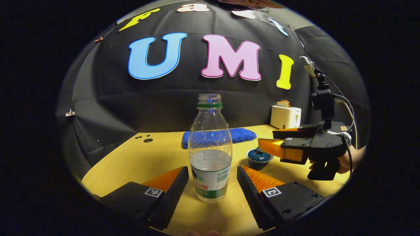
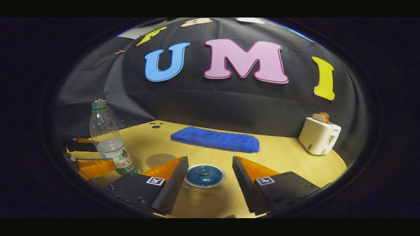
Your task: Open the teacup lid with one hand, grasp the water bottle and pour water into the teacup with the other hand; after pouring, place the water bottle on the coaster and then close the teacup lid.
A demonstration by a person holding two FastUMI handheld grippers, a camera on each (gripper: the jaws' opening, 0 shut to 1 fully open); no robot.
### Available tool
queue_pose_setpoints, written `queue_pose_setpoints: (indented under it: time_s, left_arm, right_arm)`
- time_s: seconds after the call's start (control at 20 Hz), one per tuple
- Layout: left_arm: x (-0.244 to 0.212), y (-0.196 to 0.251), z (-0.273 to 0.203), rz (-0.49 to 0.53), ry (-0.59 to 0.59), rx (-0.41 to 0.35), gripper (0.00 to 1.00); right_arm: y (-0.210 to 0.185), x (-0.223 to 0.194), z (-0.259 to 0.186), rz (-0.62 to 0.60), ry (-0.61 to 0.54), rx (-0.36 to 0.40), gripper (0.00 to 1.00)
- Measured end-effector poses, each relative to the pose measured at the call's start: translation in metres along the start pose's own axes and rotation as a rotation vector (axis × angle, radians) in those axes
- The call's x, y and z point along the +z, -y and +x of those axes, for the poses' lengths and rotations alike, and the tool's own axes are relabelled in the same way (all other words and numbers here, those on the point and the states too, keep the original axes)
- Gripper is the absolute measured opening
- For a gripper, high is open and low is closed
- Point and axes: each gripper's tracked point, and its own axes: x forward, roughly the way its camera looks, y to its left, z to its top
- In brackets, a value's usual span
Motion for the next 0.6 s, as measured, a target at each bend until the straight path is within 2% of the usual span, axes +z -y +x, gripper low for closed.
queue_pose_setpoints:
  time_s: [0.15, 0.3, 0.35, 0.4, 0.55, 0.6]
  left_arm:
    - [-0.006, 0.000, 0.006, 0.006, -0.002, -0.004, 0.94]
    - [-0.009, 0.000, 0.012, 0.008, -0.001, -0.003, 0.94]
    - [-0.009, 0.000, 0.012, 0.008, 0.003, -0.001, 0.94]
    - [-0.007, -0.001, 0.013, 0.007, 0.006, -0.002, 0.94]
    - [-0.007, 0.001, 0.019, 0.007, 0.008, 0.000, 0.94]
    - [-0.007, 0.000, 0.020, 0.009, 0.008, 0.000, 0.94]
  right_arm:
    - [-0.001, -0.012, 0.009, -0.007, -0.030, 0.002, 0.77]
    - [-0.001, -0.023, 0.015, 0.007, -0.052, 0.004, 0.78]
    - [-0.001, -0.026, 0.017, 0.008, -0.058, 0.004, 0.68]
    - [-0.003, -0.028, 0.018, 0.014, -0.060, 0.011, 0.50]
    - [-0.011, -0.027, 0.015, 0.038, -0.060, 0.037, 0.48]
    - [-0.010, -0.031, 0.024, 0.039, -0.060, 0.033, 0.36]
